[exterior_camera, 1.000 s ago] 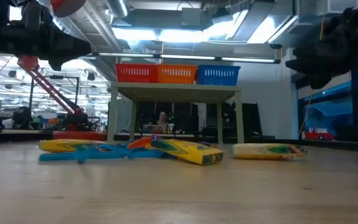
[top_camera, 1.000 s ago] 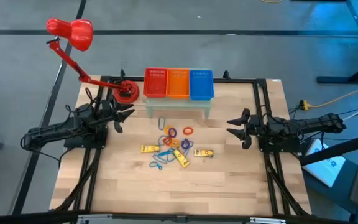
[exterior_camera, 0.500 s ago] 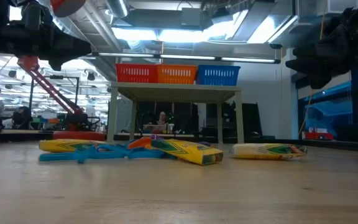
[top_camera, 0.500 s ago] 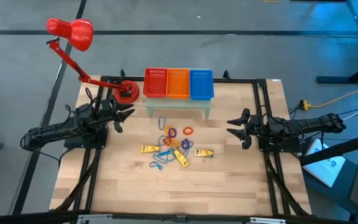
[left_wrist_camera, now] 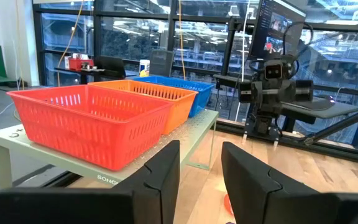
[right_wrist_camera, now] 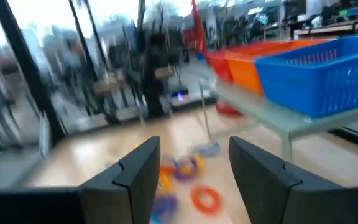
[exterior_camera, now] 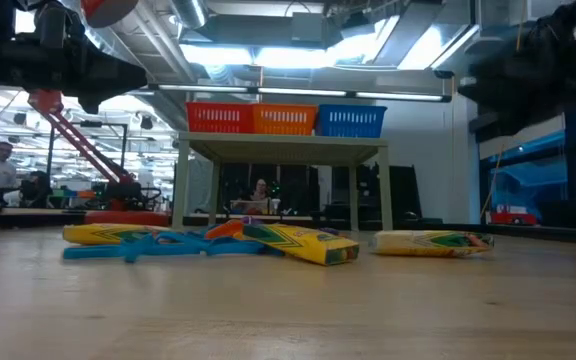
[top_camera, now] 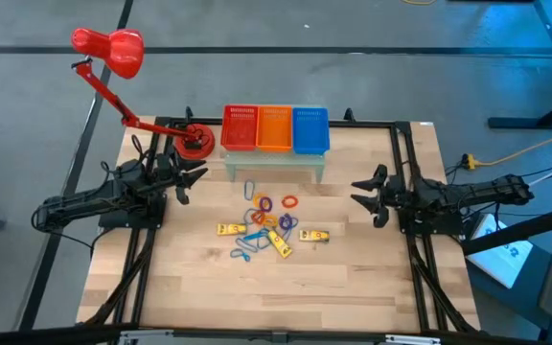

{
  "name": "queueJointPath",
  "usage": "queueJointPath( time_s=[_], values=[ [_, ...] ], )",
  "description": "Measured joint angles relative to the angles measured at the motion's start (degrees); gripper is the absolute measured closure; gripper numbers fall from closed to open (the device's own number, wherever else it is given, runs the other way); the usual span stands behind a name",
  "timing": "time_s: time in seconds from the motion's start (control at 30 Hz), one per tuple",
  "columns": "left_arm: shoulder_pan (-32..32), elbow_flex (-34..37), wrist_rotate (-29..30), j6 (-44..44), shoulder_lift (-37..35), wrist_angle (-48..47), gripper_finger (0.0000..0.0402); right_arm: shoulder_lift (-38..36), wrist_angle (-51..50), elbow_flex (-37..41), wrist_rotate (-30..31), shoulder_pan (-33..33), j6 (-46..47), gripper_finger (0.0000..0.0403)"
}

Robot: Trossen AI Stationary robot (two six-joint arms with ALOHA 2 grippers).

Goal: Pick & Place Office Desk Supplies
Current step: Put the yellow crayon box into the blue bin on the shelf

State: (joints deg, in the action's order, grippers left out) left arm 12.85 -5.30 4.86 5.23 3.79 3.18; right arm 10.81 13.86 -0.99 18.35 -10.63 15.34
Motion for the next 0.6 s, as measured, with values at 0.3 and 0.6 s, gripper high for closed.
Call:
queueJointPath(
  time_s=[0.3,0.6],
  values=[
    [-0.03,0.02,5.65,8.54,0.02,3.20,0.0286,0.05,8.03,0.00,0.54,-0.03,24.26,0.0208],
    [0.04,0.02,11.77,44.11,0.20,17.30,0.0286,0.51,21.35,0.00,-1.99,-0.11,28.25,0.0208]
  ],
)
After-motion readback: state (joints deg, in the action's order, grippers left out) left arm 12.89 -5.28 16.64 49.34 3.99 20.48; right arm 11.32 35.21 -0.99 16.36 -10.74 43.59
